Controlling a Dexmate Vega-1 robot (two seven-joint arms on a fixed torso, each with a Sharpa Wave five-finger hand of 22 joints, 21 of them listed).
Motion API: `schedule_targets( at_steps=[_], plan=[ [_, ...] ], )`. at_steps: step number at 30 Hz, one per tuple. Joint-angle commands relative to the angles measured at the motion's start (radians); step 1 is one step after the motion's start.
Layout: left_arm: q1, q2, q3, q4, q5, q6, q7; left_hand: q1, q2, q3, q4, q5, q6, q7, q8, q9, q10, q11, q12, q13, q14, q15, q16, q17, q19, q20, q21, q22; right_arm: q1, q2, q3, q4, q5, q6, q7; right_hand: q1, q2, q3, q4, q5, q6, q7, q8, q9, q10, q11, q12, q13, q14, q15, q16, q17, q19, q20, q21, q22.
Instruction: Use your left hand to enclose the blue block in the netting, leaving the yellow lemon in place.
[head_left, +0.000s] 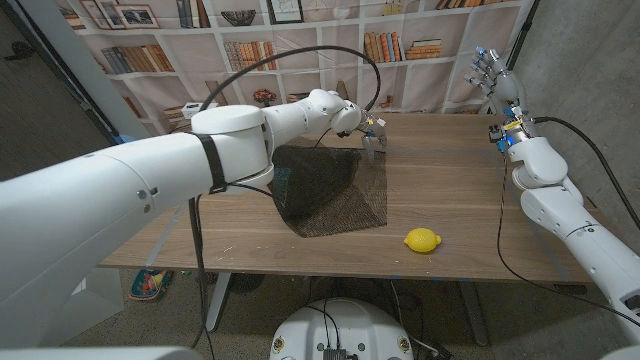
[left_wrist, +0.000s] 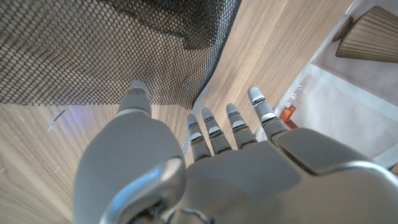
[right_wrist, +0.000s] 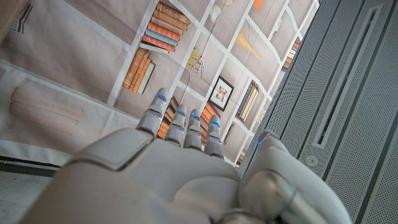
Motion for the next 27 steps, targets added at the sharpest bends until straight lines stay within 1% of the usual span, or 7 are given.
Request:
schedule_targets(
  at_steps=[1, 11, 17, 22, 23, 26, 27],
  plan=[
    [0.039, -0.052, 0.069, 0.059, -0.016, 0.107, 0.073, 0.009, 0.012, -0.001, -0.003, 0.008, 0.006, 0.007, -0.001, 0.003, 0.010, 0.003, 0.006, 0.003, 0.009, -0.025, 0.006, 0.003, 0.008, 0.004, -0.008, 0.003, 0.004, 0.001, -0.006, -0.001, -0.009, -0.012, -0.011, -0.004, 0.001, 0.004, 0.000, -0.005, 0.007, -0.003, 0.003, 0.004, 0.008, 0.000, 0.002, 0.004, 0.011, 0.001, 0.000, 0.004, 0.003, -0.008, 0.005, 0.002],
    [0.059, -0.026, 0.089, 0.005, -0.064, 0.148, 0.055, 0.016, 0.023, 0.003, -0.004, 0.014, 0.031, 0.010, 0.006, 0.003, 0.044, -0.003, 0.018, 0.002, 0.026, -0.034, 0.012, 0.003, 0.017, 0.001, -0.011, 0.003, -0.008, -0.004, -0.003, -0.016, -0.018, -0.022, -0.029, -0.004, 0.001, 0.004, 0.000, -0.005, 0.007, -0.004, 0.003, 0.004, 0.009, -0.001, 0.002, 0.004, 0.011, 0.001, 0.000, 0.004, 0.003, -0.007, 0.005, 0.002],
    [0.067, -0.021, 0.087, -0.003, -0.087, 0.150, 0.047, 0.032, 0.060, 0.020, -0.004, 0.020, 0.059, 0.024, 0.011, 0.002, 0.085, -0.001, 0.028, -0.002, 0.056, -0.054, 0.021, 0.003, 0.026, -0.001, -0.015, 0.004, -0.002, -0.003, -0.007, -0.014, -0.027, -0.027, -0.035, -0.004, 0.002, 0.004, -0.001, -0.005, 0.007, -0.003, 0.003, 0.004, 0.009, -0.002, 0.002, 0.004, 0.012, 0.002, 0.000, 0.004, 0.003, -0.007, 0.005, 0.002],
    [0.076, -0.030, 0.086, 0.026, -0.093, 0.132, 0.079, 0.058, 0.074, 0.033, -0.021, 0.014, 0.169, 0.041, 0.039, 0.001, 0.198, -0.015, 0.059, -0.008, 0.148, -0.110, 0.042, -0.005, 0.061, -0.008, -0.017, 0.005, 0.005, -0.002, -0.013, -0.008, -0.028, -0.035, -0.034, -0.004, 0.002, 0.005, -0.001, -0.005, 0.006, -0.003, 0.003, 0.004, 0.009, -0.002, 0.002, 0.004, 0.012, 0.001, 0.000, 0.004, 0.003, -0.006, 0.005, 0.002],
    [0.077, -0.034, 0.088, 0.035, -0.092, 0.127, 0.087, 0.066, 0.082, 0.039, -0.024, 0.010, 0.219, 0.039, 0.052, 0.002, 0.244, -0.024, 0.072, -0.006, 0.182, -0.125, 0.049, -0.006, 0.069, -0.009, -0.019, 0.005, 0.007, -0.001, -0.014, -0.006, -0.027, -0.036, -0.032, -0.004, 0.002, 0.005, -0.001, -0.005, 0.006, -0.003, 0.003, 0.004, 0.009, -0.001, 0.002, 0.004, 0.013, 0.001, 0.001, 0.004, 0.003, -0.006, 0.005, 0.002],
    [0.081, -0.035, 0.090, 0.055, -0.086, 0.090, 0.118, 0.089, 0.098, 0.054, -0.035, -0.001, 0.320, 0.039, 0.077, 0.004, 0.348, -0.029, 0.099, 0.002, 0.281, -0.168, 0.074, -0.002, 0.111, -0.034, -0.014, 0.007, 0.008, -0.001, -0.016, -0.005, -0.031, -0.039, -0.036, -0.004, 0.002, 0.005, -0.001, -0.005, 0.006, -0.004, 0.003, 0.004, 0.009, -0.001, 0.002, 0.004, 0.013, 0.001, 0.001, 0.004, 0.003, -0.007, 0.005, 0.002],
    [0.082, -0.031, 0.088, 0.054, -0.086, 0.075, 0.125, 0.096, 0.103, 0.059, -0.037, -0.004, 0.342, 0.038, 0.082, 0.004, 0.372, -0.029, 0.105, 0.004, 0.312, -0.172, 0.084, 0.002, 0.128, -0.041, -0.010, 0.007, 0.008, 0.000, -0.016, -0.004, -0.032, -0.039, -0.038, -0.004, 0.002, 0.005, -0.001, -0.005, 0.006, -0.003, 0.003, 0.004, 0.009, -0.001, 0.002, 0.004, 0.014, 0.001, 0.001, 0.004, 0.003, -0.007, 0.005, 0.002]
  ],
)
